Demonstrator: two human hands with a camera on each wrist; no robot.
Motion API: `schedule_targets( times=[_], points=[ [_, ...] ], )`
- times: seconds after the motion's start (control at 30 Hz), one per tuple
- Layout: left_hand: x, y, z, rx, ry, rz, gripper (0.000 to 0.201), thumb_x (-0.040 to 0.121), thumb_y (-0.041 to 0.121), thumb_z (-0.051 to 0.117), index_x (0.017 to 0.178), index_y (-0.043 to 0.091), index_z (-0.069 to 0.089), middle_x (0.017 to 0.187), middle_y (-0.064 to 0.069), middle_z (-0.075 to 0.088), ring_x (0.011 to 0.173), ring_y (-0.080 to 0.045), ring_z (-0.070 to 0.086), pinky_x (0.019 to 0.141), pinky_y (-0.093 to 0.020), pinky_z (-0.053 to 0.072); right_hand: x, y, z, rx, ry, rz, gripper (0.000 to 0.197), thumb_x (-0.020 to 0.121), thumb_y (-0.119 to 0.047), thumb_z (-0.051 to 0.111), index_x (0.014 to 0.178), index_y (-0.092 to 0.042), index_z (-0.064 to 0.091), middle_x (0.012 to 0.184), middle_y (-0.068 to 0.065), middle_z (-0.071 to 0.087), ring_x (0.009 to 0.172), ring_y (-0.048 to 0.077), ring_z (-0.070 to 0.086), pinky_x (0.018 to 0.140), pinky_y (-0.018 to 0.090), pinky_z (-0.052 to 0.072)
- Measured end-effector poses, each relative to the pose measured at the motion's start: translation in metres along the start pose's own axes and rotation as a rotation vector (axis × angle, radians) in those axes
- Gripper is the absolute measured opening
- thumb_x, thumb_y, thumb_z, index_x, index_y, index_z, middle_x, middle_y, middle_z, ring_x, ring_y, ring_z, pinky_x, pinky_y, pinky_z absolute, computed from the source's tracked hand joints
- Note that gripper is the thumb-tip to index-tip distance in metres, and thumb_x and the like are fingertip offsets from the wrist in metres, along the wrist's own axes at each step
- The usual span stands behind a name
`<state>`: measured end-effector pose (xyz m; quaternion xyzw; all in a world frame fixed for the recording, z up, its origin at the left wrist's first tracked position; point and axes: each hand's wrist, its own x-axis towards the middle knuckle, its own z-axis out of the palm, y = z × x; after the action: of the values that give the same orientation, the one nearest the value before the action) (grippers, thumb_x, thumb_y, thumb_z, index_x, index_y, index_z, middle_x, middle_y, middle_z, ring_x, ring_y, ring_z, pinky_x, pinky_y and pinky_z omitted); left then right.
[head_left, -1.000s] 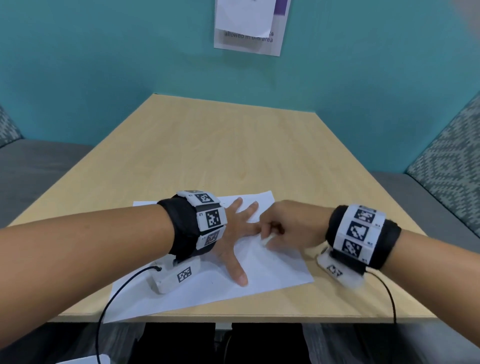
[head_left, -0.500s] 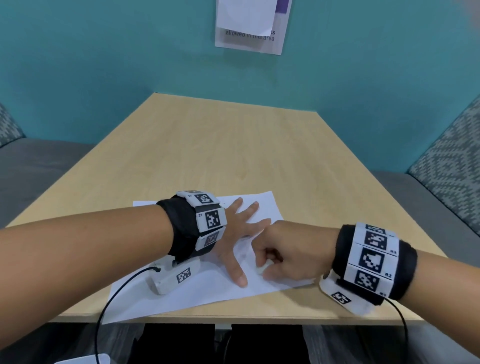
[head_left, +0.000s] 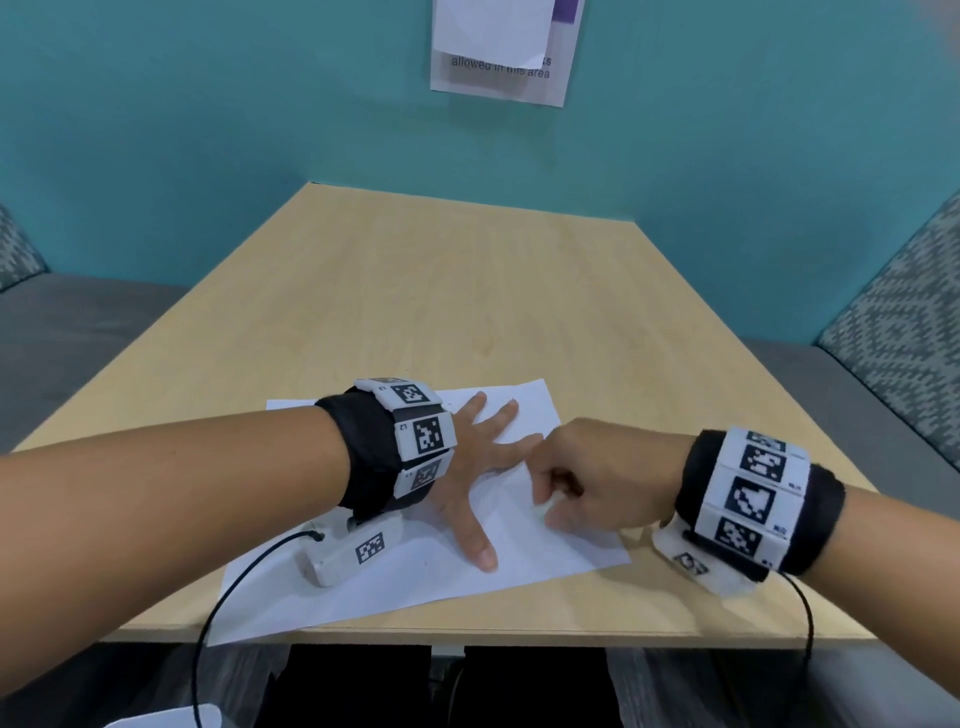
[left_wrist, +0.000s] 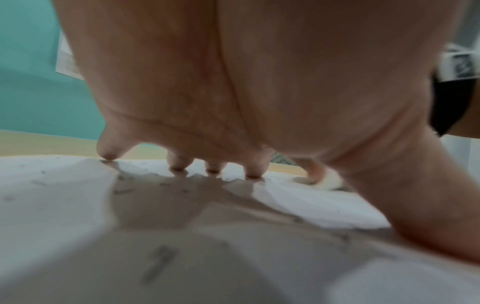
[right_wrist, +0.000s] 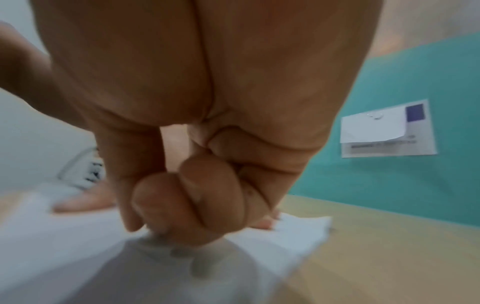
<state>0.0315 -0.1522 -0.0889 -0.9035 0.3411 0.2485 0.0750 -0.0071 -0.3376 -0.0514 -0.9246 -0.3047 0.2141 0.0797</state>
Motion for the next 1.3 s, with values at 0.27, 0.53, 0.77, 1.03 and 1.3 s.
schedule_targets(
  times=[0.27, 0.53, 0.77, 1.03, 1.3],
  points=[
    [0.004, -0.004, 0.003, 0.014, -0.012, -0.012, 0.139, 0.048, 0.085, 0.067, 0.145, 0.052, -0.027, 0.158, 0.002, -0.036, 0.144, -0.035, -0.033, 0.108, -0.071, -0.009, 0.003, 0.023, -0.007, 0.032, 0.044, 0.109, 0.013, 0.081, -0.027, 0.068, 0.09, -0.018, 0.066, 0.071, -0.006, 0.056, 0.062, 0.011, 0.048, 0.061, 0.023, 0.042],
    [0.009, 0.027, -0.01, 0.021, 0.006, 0.071, 0.108, 0.074, 0.069, 0.07, 0.154, 0.049, 0.001, 0.162, -0.005, -0.028, 0.144, -0.039, -0.031, 0.11, -0.061, -0.019, 0.0, 0.02, 0.0, 0.022, 0.065, 0.081, 0.005, 0.082, -0.023, 0.066, 0.085, -0.022, 0.062, 0.076, -0.004, 0.06, 0.061, 0.007, 0.049, 0.058, 0.018, 0.038],
    [0.006, 0.025, -0.008, -0.025, 0.025, 0.107, 0.105, 0.074, 0.068, 0.071, 0.154, 0.051, 0.005, 0.161, -0.004, -0.029, 0.144, -0.039, -0.031, 0.109, -0.061, -0.018, -0.002, 0.015, -0.003, 0.03, 0.015, 0.036, 0.008, 0.082, -0.023, 0.067, 0.089, -0.024, 0.064, 0.073, -0.009, 0.057, 0.065, 0.008, 0.051, 0.06, 0.018, 0.04],
    [0.007, 0.024, -0.006, 0.015, 0.018, 0.109, 0.103, 0.073, 0.069, 0.071, 0.152, 0.053, 0.007, 0.16, -0.006, -0.031, 0.143, -0.041, -0.031, 0.111, -0.065, -0.012, -0.002, 0.005, 0.002, -0.017, -0.036, -0.006, 0.013, 0.083, -0.023, 0.065, 0.096, -0.019, 0.065, 0.071, -0.013, 0.052, 0.063, 0.002, 0.048, 0.06, 0.018, 0.038],
    [0.01, 0.02, -0.004, 0.006, 0.021, 0.107, 0.107, 0.069, 0.072, 0.072, 0.149, 0.059, 0.001, 0.16, -0.005, -0.031, 0.144, -0.041, -0.03, 0.108, -0.071, -0.009, -0.005, 0.002, 0.008, 0.041, -0.082, -0.04, 0.008, 0.082, -0.022, 0.066, 0.088, -0.019, 0.061, 0.079, 0.002, 0.063, 0.065, 0.01, 0.052, 0.063, 0.025, 0.046]
  ],
)
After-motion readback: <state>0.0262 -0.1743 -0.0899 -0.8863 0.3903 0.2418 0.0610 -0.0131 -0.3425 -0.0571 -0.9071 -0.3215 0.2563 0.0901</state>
